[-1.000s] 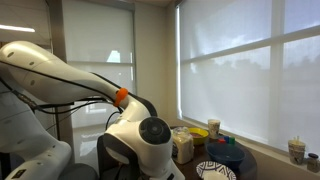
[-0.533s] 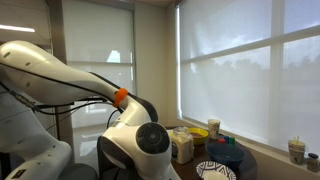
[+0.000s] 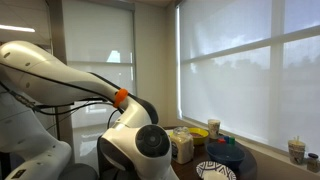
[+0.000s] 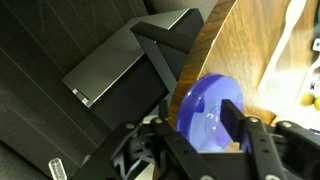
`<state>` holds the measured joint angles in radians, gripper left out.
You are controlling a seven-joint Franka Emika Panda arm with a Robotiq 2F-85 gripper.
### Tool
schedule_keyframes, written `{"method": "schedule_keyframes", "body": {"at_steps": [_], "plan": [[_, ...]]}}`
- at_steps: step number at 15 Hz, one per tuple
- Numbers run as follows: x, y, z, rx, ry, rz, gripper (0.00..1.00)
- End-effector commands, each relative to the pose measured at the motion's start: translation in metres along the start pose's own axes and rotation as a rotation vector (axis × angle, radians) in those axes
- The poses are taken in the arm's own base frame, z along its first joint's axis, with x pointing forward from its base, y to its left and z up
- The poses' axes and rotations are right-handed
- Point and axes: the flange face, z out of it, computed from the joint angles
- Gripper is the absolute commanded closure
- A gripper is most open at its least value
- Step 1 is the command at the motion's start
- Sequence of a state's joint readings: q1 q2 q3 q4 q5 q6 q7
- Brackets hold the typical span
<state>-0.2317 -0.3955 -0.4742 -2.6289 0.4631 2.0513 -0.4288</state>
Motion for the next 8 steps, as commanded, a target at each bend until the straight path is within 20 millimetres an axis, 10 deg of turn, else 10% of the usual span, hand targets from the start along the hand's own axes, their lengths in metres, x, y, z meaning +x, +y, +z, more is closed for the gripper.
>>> {"method": "schedule_keyframes", "body": {"at_steps": [1, 3, 5, 8], "plan": [[0.0017, 0.0033, 0.0000, 0.023, -0.023, 0.005, 0.12], [0.0014, 0.0047, 0.0009, 0.026, -0.029, 0.008, 0.01], [0.0012, 0.0062, 0.0028, 0.032, -0.035, 0.012, 0.37], [0.0017, 0.0099, 0.0057, 0.025, -0.043, 0.021, 0.53]]}}
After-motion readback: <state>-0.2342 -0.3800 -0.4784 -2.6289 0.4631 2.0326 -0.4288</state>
